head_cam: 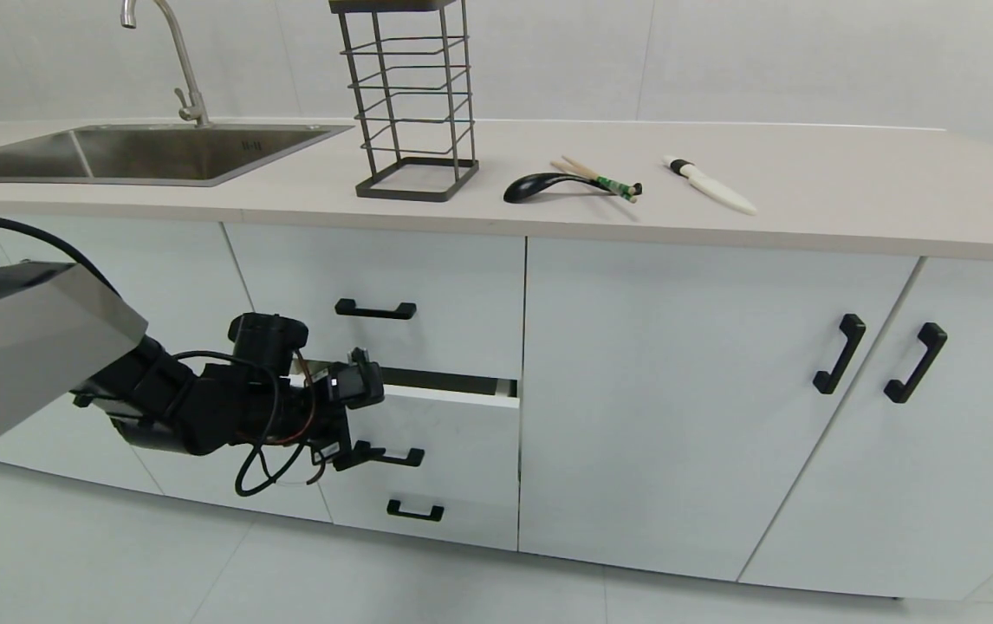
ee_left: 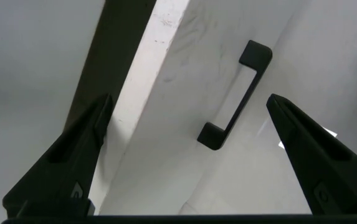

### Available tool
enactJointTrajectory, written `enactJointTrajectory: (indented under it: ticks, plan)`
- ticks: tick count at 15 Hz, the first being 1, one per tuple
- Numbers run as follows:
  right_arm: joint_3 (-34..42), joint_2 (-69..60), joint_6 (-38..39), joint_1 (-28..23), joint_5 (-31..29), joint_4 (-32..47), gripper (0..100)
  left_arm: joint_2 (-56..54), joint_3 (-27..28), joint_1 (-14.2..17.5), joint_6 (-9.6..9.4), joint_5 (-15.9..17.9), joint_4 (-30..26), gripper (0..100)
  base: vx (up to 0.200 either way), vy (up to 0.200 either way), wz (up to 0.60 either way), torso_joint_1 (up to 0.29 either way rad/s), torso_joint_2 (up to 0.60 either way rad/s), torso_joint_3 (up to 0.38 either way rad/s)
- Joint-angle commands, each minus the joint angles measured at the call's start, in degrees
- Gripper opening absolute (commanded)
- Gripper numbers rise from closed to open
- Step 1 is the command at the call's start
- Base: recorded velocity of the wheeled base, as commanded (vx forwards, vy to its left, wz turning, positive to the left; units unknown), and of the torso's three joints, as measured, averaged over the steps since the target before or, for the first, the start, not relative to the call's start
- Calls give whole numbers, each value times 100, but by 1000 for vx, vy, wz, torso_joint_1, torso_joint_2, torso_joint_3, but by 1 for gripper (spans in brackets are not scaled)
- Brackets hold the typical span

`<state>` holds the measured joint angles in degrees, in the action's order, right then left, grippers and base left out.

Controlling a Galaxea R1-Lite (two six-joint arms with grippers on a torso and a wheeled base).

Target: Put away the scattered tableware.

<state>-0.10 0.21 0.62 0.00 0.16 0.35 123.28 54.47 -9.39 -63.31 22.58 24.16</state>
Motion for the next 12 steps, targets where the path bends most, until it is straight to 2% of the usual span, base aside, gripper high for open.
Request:
enactJointTrajectory:
  ticks: [1, 5, 6, 7, 8, 9, 10, 12]
  plan:
    - [1, 6, -1, 0, 2, 0, 0, -59, -121, 7, 2, 1, -26, 100, 0, 0, 0, 0, 0, 0]
    - [1, 6, -1, 0, 2, 0, 0, -551, -841, -72, 11, 1, -17, 100, 0, 0, 0, 0, 0, 0]
    - [1, 6, -1, 0, 2, 0, 0, -560, -859, -72, 11, 1, -17, 100, 0, 0, 0, 0, 0, 0]
    - [1, 6, -1, 0, 2, 0, 0, -1122, -1527, -116, 29, -8, -17, 100, 0, 0, 0, 0, 0, 0]
    - [1, 6, -1, 0, 2, 0, 0, -1447, -1861, -151, 46, -43, -26, 100, 0, 0, 0, 0, 0, 0]
    - [1, 6, -1, 0, 2, 0, 0, -1447, -1861, -151, 46, -43, -26, 100, 0, 0, 0, 0, 0, 0]
    - [1, 6, -1, 0, 2, 0, 0, -1887, -2344, -239, 196, -60, -26, 100, 0, 0, 0, 0, 0, 0]
    - [1, 6, -1, 0, 2, 0, 0, -2054, -2546, -318, 345, -175, -26, 100, 0, 0, 0, 0, 0, 0]
